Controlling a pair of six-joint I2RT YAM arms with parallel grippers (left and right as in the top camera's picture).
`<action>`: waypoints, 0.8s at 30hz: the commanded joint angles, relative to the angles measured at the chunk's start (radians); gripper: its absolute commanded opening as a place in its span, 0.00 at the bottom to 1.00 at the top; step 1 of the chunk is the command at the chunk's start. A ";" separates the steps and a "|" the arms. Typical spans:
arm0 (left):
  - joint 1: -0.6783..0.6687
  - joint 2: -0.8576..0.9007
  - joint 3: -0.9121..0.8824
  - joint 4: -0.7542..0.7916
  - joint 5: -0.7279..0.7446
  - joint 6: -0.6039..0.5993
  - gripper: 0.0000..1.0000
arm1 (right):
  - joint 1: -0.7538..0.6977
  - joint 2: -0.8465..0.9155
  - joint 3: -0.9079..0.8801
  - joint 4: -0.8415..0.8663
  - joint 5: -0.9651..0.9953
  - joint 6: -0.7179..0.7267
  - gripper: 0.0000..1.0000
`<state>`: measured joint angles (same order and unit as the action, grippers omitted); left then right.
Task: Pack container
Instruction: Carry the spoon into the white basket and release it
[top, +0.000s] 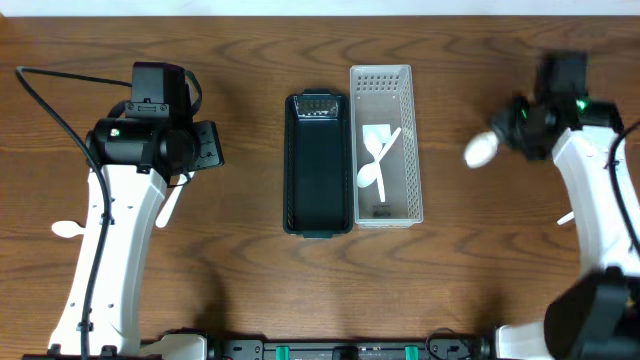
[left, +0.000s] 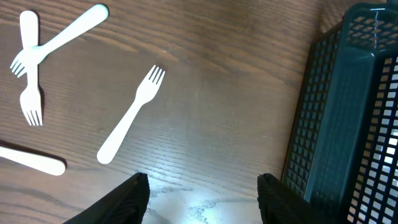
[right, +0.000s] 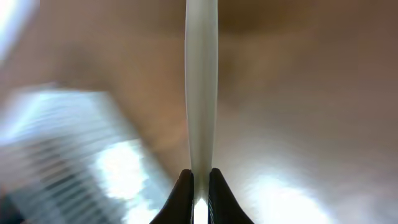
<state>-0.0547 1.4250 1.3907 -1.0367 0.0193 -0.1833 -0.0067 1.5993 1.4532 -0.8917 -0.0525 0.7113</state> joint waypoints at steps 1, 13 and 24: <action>0.004 0.002 0.008 -0.002 -0.009 0.006 0.59 | 0.134 -0.009 0.064 -0.021 -0.005 -0.040 0.01; 0.004 0.002 0.008 -0.003 -0.009 0.006 0.59 | 0.435 0.170 0.072 -0.041 0.038 -0.108 0.01; 0.004 0.002 0.008 -0.003 -0.009 0.006 0.59 | 0.419 0.378 0.072 -0.058 0.037 -0.178 0.05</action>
<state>-0.0547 1.4250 1.3907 -1.0367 0.0189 -0.1833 0.4248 1.9755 1.5234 -0.9516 -0.0292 0.5770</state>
